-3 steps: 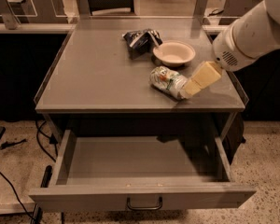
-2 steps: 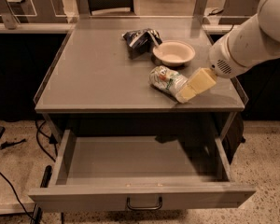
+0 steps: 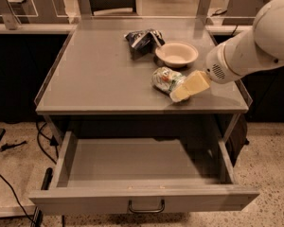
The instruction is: Place 7up can into top drawer
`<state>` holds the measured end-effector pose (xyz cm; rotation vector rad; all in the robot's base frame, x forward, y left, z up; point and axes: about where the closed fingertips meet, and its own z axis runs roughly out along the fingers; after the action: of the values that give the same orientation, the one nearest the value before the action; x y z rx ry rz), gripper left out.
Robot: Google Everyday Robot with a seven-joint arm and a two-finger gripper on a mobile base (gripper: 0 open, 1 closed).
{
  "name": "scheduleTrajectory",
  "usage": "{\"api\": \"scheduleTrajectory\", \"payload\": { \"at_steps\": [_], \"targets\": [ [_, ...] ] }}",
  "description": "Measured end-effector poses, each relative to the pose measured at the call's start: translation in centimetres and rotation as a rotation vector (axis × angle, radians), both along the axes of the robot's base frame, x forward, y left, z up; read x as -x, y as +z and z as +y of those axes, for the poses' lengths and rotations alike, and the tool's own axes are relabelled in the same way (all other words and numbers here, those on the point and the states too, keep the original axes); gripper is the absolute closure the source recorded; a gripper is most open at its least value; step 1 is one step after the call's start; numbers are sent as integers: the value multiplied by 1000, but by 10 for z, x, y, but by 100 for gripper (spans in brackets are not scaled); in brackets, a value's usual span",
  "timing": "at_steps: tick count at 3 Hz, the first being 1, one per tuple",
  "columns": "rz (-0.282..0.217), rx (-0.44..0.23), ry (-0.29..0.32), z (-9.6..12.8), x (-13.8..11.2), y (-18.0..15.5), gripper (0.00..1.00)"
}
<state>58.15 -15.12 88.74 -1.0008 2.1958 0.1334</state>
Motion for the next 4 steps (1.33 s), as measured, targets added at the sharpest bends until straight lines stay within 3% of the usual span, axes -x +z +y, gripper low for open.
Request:
{"api": "scheduleTrajectory", "payload": {
  "at_steps": [2,4],
  "targets": [
    [5,-91,-56,12,-24,-21,0],
    [37,-122,-45,26,-22,-31,0]
  ]
}}
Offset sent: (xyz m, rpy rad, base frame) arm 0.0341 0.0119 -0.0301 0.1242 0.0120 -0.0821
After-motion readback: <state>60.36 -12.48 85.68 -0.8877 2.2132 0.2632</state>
